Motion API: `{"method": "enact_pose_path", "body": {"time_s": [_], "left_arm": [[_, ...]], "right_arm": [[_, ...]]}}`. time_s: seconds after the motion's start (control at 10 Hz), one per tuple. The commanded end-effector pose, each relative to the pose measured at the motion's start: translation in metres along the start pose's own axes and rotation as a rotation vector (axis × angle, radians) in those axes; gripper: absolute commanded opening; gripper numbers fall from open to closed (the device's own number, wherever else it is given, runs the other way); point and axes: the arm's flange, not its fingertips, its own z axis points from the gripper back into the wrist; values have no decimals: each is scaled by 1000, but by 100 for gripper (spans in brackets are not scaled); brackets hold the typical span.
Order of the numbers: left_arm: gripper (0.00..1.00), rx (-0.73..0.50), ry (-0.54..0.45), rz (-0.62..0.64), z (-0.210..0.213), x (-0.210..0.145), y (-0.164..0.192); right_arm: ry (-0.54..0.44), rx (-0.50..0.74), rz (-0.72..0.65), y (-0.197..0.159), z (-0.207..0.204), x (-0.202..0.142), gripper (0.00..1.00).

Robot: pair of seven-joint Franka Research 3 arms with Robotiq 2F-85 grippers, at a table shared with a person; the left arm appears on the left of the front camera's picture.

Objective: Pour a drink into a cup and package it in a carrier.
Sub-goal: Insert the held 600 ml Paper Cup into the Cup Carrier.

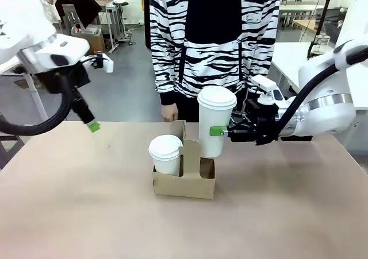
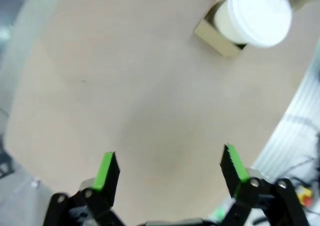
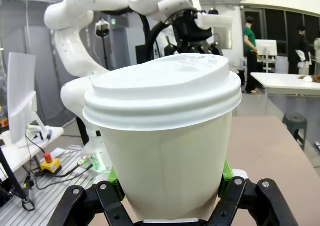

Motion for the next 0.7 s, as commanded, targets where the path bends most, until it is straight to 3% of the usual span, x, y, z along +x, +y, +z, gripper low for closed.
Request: {"method": "enact_pose_path", "body": {"time_s": [0.0, 0.3, 0.6], "left_arm": [[100, -27, -124, -131, -16, -36, 3], [100, -115, -247, -224, -37, -71, 19], [100, -178, -269, -295, -49, -88, 37]], "right_arm": [[-26, 5, -9, -11, -9, 0, 80], [-16, 29, -12, -13, -17, -12, 80], [4, 42, -10, -19, -21, -27, 80]]}}
